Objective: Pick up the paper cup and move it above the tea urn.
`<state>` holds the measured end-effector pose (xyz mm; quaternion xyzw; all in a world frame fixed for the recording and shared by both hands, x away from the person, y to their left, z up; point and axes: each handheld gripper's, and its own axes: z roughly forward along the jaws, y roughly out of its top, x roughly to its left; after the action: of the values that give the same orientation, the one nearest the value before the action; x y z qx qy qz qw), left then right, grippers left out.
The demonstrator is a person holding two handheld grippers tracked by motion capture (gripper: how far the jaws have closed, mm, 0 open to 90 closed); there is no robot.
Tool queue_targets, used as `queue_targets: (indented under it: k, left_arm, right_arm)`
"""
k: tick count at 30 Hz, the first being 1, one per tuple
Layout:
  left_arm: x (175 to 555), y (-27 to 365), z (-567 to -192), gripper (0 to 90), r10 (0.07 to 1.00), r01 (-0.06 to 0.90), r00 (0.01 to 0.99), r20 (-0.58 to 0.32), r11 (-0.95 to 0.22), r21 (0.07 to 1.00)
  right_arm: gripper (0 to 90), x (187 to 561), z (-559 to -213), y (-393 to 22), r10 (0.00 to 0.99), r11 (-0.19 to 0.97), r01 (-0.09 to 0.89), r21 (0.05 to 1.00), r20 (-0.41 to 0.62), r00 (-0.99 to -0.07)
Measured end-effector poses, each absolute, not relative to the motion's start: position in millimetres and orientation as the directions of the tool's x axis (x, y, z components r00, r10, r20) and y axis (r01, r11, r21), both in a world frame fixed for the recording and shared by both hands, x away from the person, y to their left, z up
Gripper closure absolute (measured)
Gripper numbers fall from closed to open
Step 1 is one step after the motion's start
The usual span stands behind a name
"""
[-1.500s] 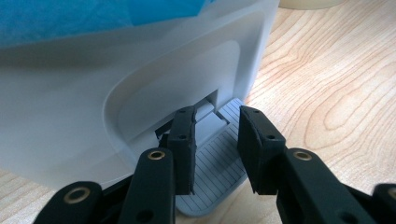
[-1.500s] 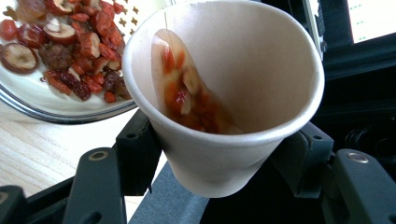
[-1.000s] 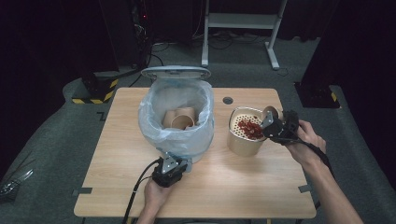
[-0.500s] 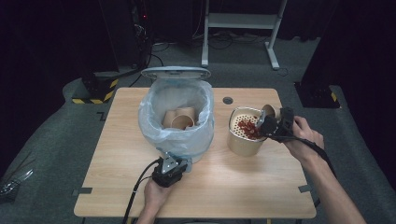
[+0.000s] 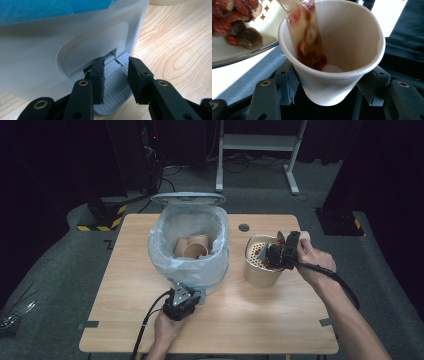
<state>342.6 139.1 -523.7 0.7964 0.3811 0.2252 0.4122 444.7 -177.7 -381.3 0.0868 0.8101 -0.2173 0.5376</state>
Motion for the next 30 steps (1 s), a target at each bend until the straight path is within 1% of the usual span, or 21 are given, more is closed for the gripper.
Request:
queue_targets:
  k: [5, 9, 10, 17, 22, 23, 24, 25, 26, 28, 30]
  left_arm:
    - [343, 139, -524, 66.4, 0.792, 0.421, 0.609, 0.046, -0.371, 0.828]
    - [343, 139, -524, 66.4, 0.791, 0.421, 0.61, 0.044, -0.371, 0.828]
    - [343, 139, -524, 66.4, 0.787, 0.424, 0.616, 0.034, -0.367, 0.828]
    - [343, 139, -524, 66.3, 0.792, 0.42, 0.609, 0.046, -0.371, 0.828]
    - [343, 139, -524, 66.3, 0.792, 0.42, 0.609, 0.047, -0.373, 0.828]
    - [343, 139, -524, 66.3, 0.792, 0.42, 0.609, 0.047, -0.372, 0.828]
    - [343, 139, -524, 66.3, 0.792, 0.42, 0.609, 0.047, -0.373, 0.827]
    - [343, 139, -524, 66.3, 0.792, 0.42, 0.609, 0.047, -0.373, 0.828]
    - [343, 139, -524, 66.3, 0.792, 0.42, 0.609, 0.047, -0.373, 0.828]
    - [343, 139, -524, 66.3, 0.792, 0.42, 0.609, 0.047, -0.373, 0.828]
    - [343, 139, -524, 66.3, 0.792, 0.419, 0.609, 0.048, -0.372, 0.828]
  right_arm:
    - [39.4, 444, -383, -177, -0.144, 0.876, 0.381, -0.297, -0.914, -0.379]
    - [39.8, 443, -383, -178, -0.206, 0.859, 0.376, -0.347, -0.907, -0.367]
    - [39.9, 442, -384, -178, -0.211, 0.858, 0.375, -0.352, -0.906, -0.367]
    - [40.7, 441, -388, -180, -0.274, 0.835, 0.374, -0.404, -0.894, -0.355]
    - [41.0, 434, -385, -170, -0.281, 0.853, 0.34, -0.395, -0.898, -0.337]
    - [41.3, 432, -387, -169, -0.297, 0.853, 0.329, -0.406, -0.895, -0.334]
    - [41.5, 432, -389, -169, -0.327, 0.839, 0.322, -0.438, -0.88, -0.344]
    - [41.6, 434, -392, -171, -0.342, 0.824, 0.331, -0.459, -0.87, -0.356]
    - [41.8, 436, -392, -174, -0.335, 0.817, 0.349, -0.46, -0.869, -0.363]
    - [42.0, 433, -390, -172, -0.333, 0.823, 0.343, -0.453, -0.874, -0.355]
    - [42.5, 428, -389, -166, -0.334, 0.839, 0.315, -0.444, -0.877, -0.345]
